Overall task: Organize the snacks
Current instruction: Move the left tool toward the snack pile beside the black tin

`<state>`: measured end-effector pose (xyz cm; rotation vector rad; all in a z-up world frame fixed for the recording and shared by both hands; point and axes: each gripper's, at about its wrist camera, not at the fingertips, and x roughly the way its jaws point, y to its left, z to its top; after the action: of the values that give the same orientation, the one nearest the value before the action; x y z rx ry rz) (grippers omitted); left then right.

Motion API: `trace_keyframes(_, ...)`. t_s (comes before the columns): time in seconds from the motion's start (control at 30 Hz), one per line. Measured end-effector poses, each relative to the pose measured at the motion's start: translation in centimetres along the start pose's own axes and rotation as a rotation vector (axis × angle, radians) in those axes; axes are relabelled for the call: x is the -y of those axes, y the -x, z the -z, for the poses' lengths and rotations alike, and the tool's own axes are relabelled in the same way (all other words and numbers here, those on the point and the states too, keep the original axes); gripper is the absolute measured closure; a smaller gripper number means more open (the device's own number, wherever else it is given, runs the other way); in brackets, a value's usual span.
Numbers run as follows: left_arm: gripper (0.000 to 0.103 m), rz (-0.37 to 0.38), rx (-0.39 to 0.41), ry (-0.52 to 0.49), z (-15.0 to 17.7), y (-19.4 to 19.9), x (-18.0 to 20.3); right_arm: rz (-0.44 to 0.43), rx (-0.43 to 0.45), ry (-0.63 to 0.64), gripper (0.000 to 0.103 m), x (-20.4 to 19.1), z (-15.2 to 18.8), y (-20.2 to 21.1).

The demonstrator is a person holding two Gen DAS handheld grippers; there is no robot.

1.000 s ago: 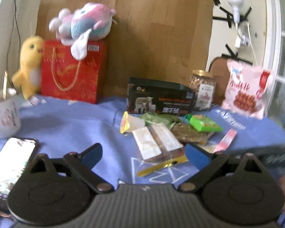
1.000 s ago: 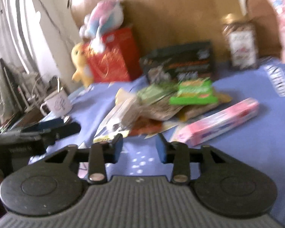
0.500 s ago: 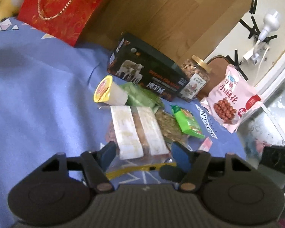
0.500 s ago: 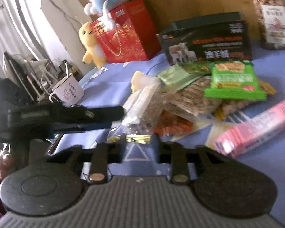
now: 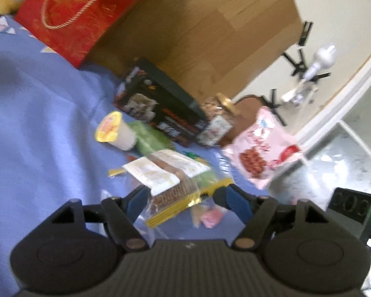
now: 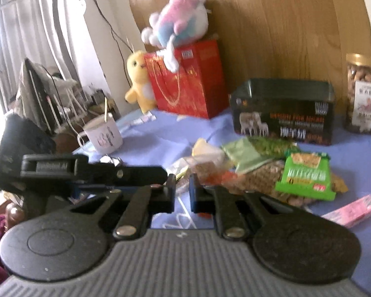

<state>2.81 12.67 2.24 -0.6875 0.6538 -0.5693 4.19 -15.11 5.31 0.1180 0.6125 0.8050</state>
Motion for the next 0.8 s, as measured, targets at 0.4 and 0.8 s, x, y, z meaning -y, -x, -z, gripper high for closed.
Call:
trace_keyframes(0.4, 0.032, -0.128, 0.101, 0.076, -0.1, 5.5, -3.4, -0.141, -0.068, -0.001, 0.093, -2.5, -0.3, -6.3)
trace_keyframes(0.8, 0.029, -0.098, -0.069, 0.015, -0.2, -0.3, -2.7, 0.091, -0.012, -0.135, 0.057, 3.0, 2.5, -1.3)
